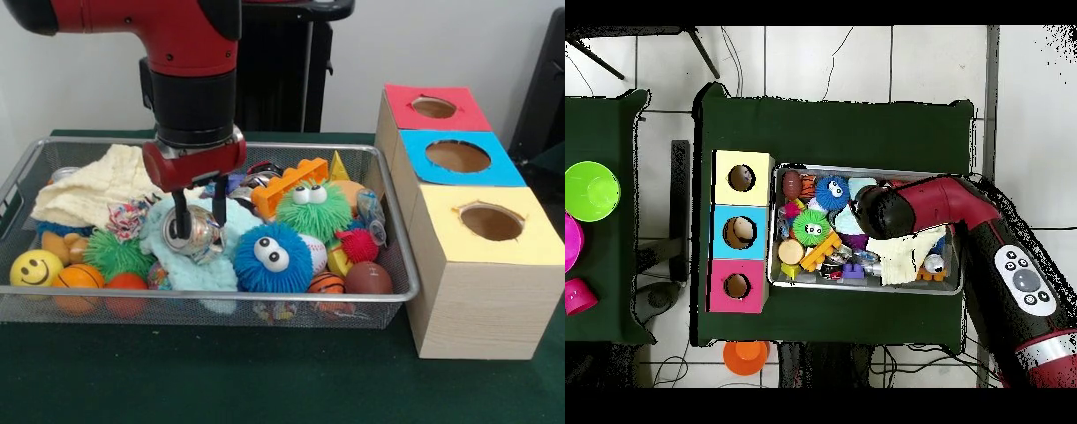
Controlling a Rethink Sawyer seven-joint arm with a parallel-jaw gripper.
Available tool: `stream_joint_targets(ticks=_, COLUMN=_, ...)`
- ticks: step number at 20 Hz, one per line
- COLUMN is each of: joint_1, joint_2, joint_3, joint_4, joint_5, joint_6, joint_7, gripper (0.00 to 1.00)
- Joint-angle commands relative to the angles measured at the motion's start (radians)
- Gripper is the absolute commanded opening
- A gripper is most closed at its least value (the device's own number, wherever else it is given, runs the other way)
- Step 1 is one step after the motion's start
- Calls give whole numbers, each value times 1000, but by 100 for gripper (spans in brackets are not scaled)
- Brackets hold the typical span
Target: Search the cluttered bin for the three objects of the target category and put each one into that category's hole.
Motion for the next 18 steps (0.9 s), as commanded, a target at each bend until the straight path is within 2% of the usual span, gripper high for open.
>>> stream_joint_targets(ticks=1, joint_1=-6, joint_2=-2, joint_3=-28, joint_4=53, joint_5=11, joint_6=246, joint_7=-371, gripper=0)
stream_joint_targets(ticks=7, joint_1=13, joint_2=37, joint_3=-23, joint_4=31, joint_5=33, joint_6=286, joint_7=-351, gripper=0)
stream_joint_targets(ticks=11, joint_1=46, joint_2=40, joint_3=-30, joint_4=35, joint_5=27, joint_6=321, joint_7=-338, gripper=0)
stream_joint_targets(ticks=18, joint_1=50, joint_2=51, joint_3=-25, joint_4=45, joint_5=42, joint_6=338, joint_7=-341, gripper=0)
